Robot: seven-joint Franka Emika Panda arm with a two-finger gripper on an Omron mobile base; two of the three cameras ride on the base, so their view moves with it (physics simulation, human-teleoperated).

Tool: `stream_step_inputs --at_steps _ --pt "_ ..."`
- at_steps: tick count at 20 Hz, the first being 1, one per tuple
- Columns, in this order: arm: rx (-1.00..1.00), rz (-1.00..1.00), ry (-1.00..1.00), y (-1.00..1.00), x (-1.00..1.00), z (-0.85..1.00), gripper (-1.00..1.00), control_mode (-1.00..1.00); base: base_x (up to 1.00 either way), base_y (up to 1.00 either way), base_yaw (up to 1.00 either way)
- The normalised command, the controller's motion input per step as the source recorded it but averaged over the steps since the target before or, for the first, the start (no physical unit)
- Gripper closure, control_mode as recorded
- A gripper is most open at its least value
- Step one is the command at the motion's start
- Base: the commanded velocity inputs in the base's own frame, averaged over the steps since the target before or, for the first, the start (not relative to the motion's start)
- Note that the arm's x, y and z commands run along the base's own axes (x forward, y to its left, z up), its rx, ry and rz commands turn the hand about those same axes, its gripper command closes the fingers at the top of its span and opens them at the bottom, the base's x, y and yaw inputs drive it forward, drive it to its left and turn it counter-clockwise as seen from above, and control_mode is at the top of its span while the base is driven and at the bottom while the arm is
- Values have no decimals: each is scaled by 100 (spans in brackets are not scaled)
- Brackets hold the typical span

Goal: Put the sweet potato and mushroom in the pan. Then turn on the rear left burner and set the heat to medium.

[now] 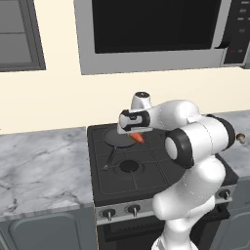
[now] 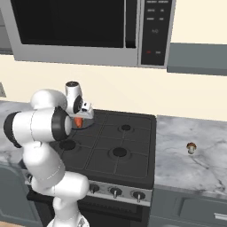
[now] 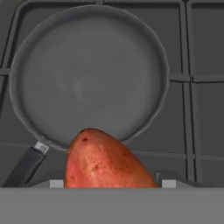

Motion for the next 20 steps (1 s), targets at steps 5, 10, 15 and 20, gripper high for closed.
stream_step_inputs --at_steps 5,10,15,20 --pt "0 0 8 2 62 0 100 -100 0 0 0" --pt "0 0 5 5 48 0 100 -100 0 0 0" --pt "0 0 0 9 10 -3 100 -100 0 0 0" --pt "-4 0 0 1 0 -32 100 -100 0 0 0"
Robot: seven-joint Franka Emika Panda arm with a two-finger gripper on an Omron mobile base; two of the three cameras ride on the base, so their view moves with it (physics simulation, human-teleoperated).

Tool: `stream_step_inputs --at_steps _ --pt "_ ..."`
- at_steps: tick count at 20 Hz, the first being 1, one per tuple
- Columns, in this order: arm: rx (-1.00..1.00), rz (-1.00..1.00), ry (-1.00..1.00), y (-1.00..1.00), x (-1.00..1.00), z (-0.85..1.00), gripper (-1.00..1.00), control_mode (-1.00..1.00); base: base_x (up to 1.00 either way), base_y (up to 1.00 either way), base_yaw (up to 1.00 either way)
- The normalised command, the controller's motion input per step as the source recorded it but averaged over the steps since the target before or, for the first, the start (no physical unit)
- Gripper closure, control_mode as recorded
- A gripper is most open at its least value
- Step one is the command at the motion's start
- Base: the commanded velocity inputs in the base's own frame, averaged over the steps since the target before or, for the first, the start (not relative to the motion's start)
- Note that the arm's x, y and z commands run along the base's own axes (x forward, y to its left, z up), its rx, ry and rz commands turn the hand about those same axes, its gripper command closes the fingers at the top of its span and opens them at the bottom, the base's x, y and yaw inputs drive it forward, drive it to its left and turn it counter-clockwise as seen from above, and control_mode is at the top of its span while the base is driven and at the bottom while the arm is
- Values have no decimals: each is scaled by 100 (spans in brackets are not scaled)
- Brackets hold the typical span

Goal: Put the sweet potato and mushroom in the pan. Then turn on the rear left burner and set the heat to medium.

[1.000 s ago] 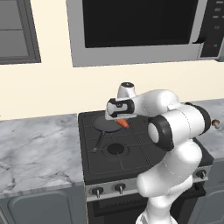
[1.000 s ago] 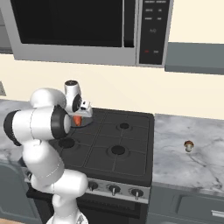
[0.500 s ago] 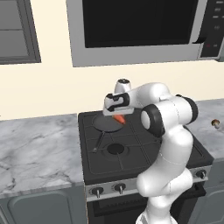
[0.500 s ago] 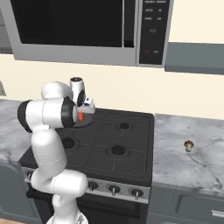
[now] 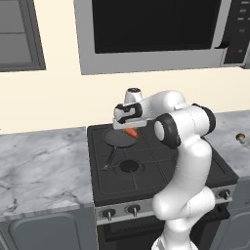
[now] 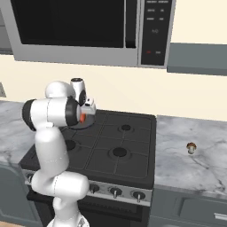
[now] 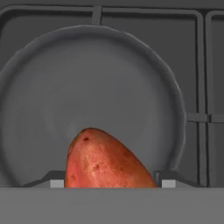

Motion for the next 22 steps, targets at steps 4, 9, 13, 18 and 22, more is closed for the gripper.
stream_step_inputs --at_steps 4,9,13,18,22 --pt "-3 0 0 0 0 -31 100 -100 0 0 0" --pt "-2 0 0 1 7 -19 100 -100 0 0 0" --pt "-4 0 0 2 31 -7 100 -100 0 0 0" --pt "-4 0 0 8 25 0 100 -100 0 0 0" --pt "-1 0 0 7 4 0 100 -100 0 0 0"
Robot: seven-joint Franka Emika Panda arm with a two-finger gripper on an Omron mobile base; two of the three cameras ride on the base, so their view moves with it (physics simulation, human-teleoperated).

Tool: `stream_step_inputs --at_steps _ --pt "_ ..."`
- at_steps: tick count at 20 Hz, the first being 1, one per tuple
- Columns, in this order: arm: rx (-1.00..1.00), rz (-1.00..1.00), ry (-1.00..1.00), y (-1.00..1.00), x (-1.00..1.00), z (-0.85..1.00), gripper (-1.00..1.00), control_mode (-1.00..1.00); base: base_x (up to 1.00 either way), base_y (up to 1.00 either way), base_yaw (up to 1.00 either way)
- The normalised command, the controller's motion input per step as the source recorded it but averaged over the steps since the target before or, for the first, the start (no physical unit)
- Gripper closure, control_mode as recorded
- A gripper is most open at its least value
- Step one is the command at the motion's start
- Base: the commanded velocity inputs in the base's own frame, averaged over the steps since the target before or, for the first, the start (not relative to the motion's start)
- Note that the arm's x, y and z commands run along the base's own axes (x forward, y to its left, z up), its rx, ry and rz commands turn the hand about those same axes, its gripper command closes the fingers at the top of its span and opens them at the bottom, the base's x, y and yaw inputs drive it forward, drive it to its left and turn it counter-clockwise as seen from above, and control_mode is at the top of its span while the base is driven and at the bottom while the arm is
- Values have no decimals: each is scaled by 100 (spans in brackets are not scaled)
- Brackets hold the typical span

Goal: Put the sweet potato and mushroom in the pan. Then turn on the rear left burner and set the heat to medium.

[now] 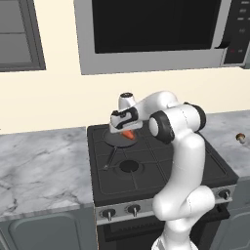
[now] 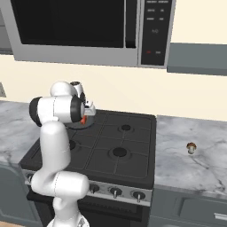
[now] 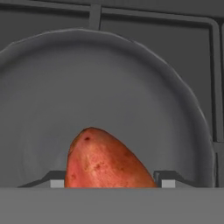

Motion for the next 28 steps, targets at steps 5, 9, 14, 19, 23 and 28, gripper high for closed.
stream_step_inputs --at_steps 5,9,14,19,23,28 --pt "0 -1 1 0 0 0 -100 -100 0 0 0" --pt "0 0 0 0 2 0 -100 -100 0 0 0" --pt "0 1 0 0 0 16 -100 -100 0 0 0" --pt "0 0 0 -13 -3 33 -100 -100 0 0 0" --pt "0 0 0 -63 -23 1 -100 -100 0 0 0" --pt "0 0 0 -92 -32 3 -100 -100 0 0 0"
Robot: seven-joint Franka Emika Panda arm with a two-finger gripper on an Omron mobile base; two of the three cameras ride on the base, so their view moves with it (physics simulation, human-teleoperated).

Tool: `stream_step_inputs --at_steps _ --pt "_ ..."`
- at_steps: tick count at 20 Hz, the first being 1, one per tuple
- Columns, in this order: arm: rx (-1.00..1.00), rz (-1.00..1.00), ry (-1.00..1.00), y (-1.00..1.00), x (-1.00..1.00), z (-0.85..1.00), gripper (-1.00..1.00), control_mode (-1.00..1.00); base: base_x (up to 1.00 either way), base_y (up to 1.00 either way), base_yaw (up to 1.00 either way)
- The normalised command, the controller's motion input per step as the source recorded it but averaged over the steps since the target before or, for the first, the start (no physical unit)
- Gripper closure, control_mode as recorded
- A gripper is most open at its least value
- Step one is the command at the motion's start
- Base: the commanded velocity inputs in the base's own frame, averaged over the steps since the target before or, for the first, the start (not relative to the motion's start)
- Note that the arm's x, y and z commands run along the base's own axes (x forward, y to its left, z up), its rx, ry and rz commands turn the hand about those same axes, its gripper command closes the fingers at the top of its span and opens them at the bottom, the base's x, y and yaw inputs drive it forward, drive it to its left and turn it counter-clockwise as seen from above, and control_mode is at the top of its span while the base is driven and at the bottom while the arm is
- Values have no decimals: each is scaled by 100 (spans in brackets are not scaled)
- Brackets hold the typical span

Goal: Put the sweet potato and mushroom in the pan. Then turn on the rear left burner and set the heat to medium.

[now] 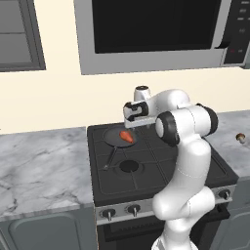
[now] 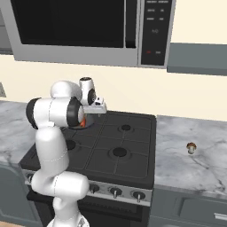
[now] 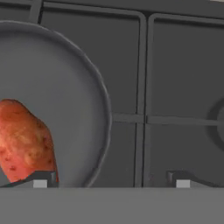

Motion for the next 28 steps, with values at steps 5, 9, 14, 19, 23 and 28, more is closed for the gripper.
stream_step_inputs --at_steps 5,9,14,19,23,28 --pt "0 0 0 -100 -22 8 -100 -100 0 0 0" --pt "0 0 0 -100 -13 1 -100 -100 0 0 0" --pt "0 0 0 -100 -11 0 -100 -100 0 0 0" --pt "0 0 0 -100 0 0 -100 -100 0 0 0" --pt "0 0 0 -100 0 0 -100 -100 0 0 0" --pt "0 2 0 -100 -20 0 -100 -100 0 0 0"
